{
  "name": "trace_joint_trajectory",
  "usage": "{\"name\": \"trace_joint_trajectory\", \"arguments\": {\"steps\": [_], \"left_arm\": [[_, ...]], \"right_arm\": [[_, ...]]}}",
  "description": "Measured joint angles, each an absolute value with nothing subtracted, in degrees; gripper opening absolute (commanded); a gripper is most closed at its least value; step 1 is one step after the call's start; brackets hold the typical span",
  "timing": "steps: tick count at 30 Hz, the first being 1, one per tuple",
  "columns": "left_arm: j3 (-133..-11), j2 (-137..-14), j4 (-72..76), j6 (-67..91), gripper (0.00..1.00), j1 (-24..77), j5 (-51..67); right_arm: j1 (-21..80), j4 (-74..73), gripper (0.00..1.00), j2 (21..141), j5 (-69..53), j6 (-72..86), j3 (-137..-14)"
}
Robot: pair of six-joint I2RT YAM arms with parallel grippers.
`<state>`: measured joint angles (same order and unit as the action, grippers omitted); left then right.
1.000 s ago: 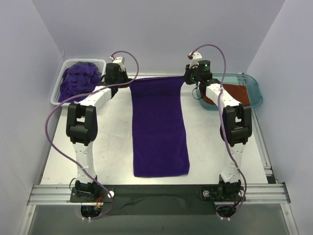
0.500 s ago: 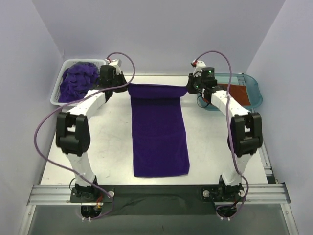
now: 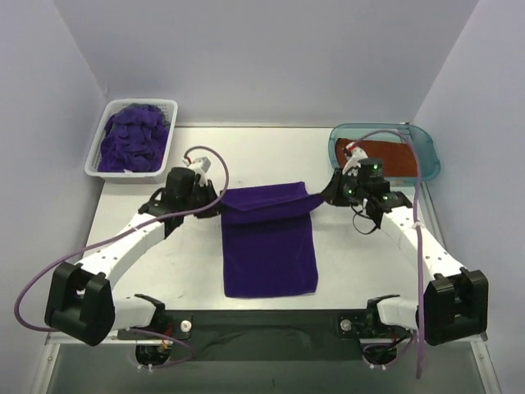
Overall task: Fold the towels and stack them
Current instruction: Fold the towel
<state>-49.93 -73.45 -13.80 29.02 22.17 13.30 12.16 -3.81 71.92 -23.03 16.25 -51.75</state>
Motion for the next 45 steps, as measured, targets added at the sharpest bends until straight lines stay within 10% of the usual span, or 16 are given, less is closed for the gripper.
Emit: {"name": "trace_joint_trajectory", "arguments": {"steps": [12,26,45], "left_arm": [[-38.7,-84.01,-12.23,37.54,0.0,27.4,8.86],[-57.95,-101.25,-13.28,36.6,0.0,17.72,7.75],[-50.98,-70.61,-21.85,28.77,0.0,19.62,7.51]], "right_arm": [[15.03,-4.27,0.0,86.87,-28.99,23.97,-40.75],[12.34,-2.07,0.0,104.88,-27.42,25.52,-59.46],[16.78,-8.14,0.0,78.81,-26.15,25.26,-50.85]]}}
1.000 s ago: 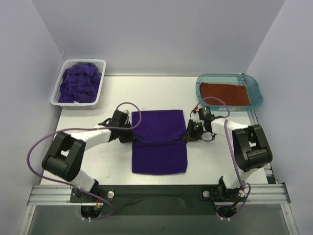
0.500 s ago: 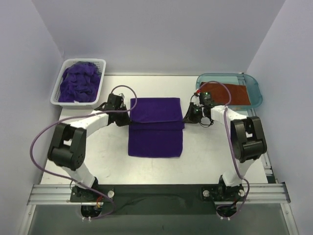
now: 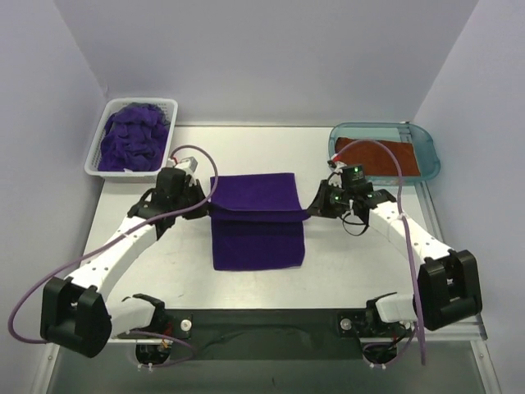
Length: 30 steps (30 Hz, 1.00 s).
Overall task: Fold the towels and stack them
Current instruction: Fold the towel
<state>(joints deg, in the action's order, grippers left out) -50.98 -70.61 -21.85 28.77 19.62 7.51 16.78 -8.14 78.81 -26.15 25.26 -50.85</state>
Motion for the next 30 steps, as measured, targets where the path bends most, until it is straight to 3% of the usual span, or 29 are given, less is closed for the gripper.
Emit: {"name": "trace_joint_trajectory", "arguments": {"steps": [4,8,16,17,19,20,21,22,24,25,28,30], "left_arm": [[-44.25,-66.72,-21.37,30.06,0.0,21.04,7.51],[-37.95,-69.89,-20.64,32.25,0.0,21.91,7.99],[-36.6,-74.78,-19.35,33.06,0.01,22.09,7.97],[-36.73,-75.4,-19.29,33.26,0.02,22.09,7.99],[-37.28,-76.97,-19.25,33.43,0.08,22.09,8.01],[-37.69,-77.76,-19.22,33.47,0.12,22.09,8.14],[-38.13,-78.41,-19.25,33.45,0.18,22.09,8.16],[-38.59,-78.96,-19.35,33.39,0.34,22.09,8.21],[-39.4,-79.5,-19.68,33.01,0.53,22.09,8.43],[-39.79,-79.55,-19.94,32.75,0.72,22.09,8.54],[-41.82,-79.4,-21.98,31.59,0.95,22.09,9.19],[-43.64,-78.54,-23.77,30.37,0.97,22.06,9.21]], "right_arm": [[17.74,-9.23,0.0,75.66,-25.93,25.34,-47.75],[18.39,-9.65,0.0,80.09,-25.39,25.32,-47.18],[18.85,-10.0,0.0,89.86,-23.42,25.26,-48.21],[18.83,-10.22,0.04,90.83,-23.29,25.26,-48.93],[18.85,-10.11,0.18,92.92,-22.81,25.26,-50.85],[18.85,-10.02,0.37,93.65,-22.44,25.3,-51.57],[18.85,-9.98,0.46,94.04,-22.09,25.65,-52.05],[18.85,-9.91,0.58,94.08,-21.89,25.34,-52.25],[18.94,-9.93,0.65,93.17,-21.58,25.56,-52.12],[19.09,-10.07,0.67,92.12,-21.26,25.58,-51.79],[19.22,-9.82,0.67,84.99,-20.45,27.07,-48.18],[19.22,-10.33,0.66,77.82,-20.29,29.02,-44.34]]}}
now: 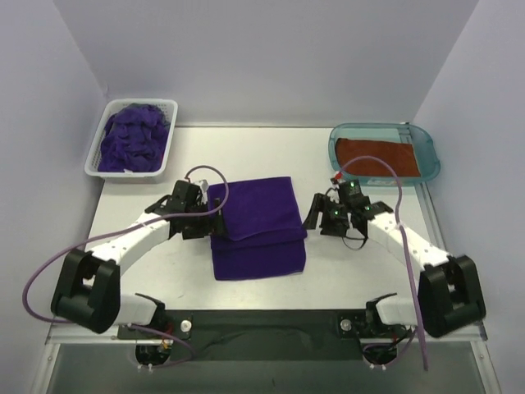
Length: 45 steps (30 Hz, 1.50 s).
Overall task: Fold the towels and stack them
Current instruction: Fold the towel
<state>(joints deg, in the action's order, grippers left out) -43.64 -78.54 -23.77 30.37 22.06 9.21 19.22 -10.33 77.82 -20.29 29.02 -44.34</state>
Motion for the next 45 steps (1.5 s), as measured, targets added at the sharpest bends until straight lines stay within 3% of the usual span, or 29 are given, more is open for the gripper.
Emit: {"name": "trace_joint_trajectory", "arguments": {"steps": [6,11,18,26,34,43,45], "left_arm": [[-45.89,-67.72,-26.57,25.08,0.97,21.21,4.8],[-44.42,-59.09,-25.41,22.7,0.97,20.23,-0.08],[-42.7,-58.08,-25.54,21.45,0.97,18.33,-1.76],[-42.5,-57.74,-25.52,21.15,0.97,17.41,-1.72],[-42.0,-57.71,-25.52,20.86,0.97,16.86,-1.67],[-41.91,-57.74,-25.52,20.8,0.97,16.4,-1.28],[-41.91,-57.74,-25.52,20.82,0.97,16.4,-1.19]], "right_arm": [[21.78,-10.57,0.6,68.51,-20.34,37.93,-35.18],[24.25,-10.57,0.58,68.6,-20.18,44.99,-30.26],[28.84,-8.29,0.58,72.84,-18.55,50.22,-30.39],[36.86,-9.32,0.58,81.23,-15.38,50.5,-40.58],[48.23,-17.67,0.57,83.72,-4.29,43.68,-56.99],[46.19,-20.82,0.24,79.99,1.91,47.4,-46.83],[43.72,-21.15,0.21,77.97,2.17,48.93,-43.2]]}}
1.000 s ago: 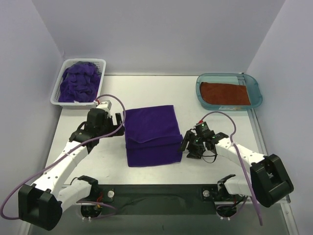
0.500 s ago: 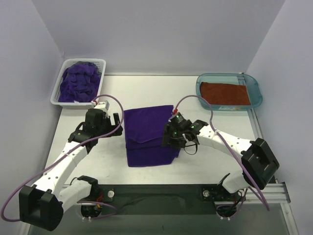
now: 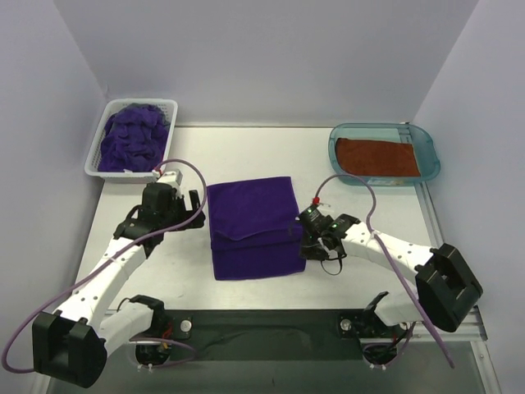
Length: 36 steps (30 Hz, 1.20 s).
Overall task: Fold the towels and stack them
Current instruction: Fold the towel
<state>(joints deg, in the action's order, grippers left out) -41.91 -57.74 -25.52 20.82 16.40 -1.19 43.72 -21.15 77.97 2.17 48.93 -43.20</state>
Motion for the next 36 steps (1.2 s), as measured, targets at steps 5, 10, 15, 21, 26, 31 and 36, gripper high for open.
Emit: {"name": "trace_joint_trajectory", "arguments": {"steps": [5,10,15,21,26,31,36], "left_arm": [[-41.91,-57.78,-25.52,20.82,0.97,16.32,-0.84],[-41.67,-57.8,-24.99,20.8,0.95,16.12,1.3],[-40.84,-57.74,-22.83,21.56,0.93,21.85,4.71],[-40.84,-58.28,-19.81,25.1,0.84,37.54,3.79],[-41.3,-65.58,-16.4,28.34,0.78,45.19,1.08],[-41.28,-74.83,-15.0,32.12,0.67,47.9,0.86],[-41.28,-79.26,-13.67,34.74,0.65,48.69,0.93]], "right_arm": [[40.4,-19.4,0.1,75.5,1.08,51.35,-39.7],[39.31,-15.97,0.11,75.55,-0.95,54.19,-36.86],[37.93,-13.89,0.11,75.53,-2.42,56.27,-33.47],[37.19,-10.81,0.09,75.94,-4.23,56.84,-32.86],[37.56,-9.34,0.05,76.88,-5.04,56.38,-33.08],[39.18,-9.34,0.02,78.61,-5.19,55.2,-36.58],[41.15,-9.3,0.02,79.55,-4.8,53.93,-39.46]]}}
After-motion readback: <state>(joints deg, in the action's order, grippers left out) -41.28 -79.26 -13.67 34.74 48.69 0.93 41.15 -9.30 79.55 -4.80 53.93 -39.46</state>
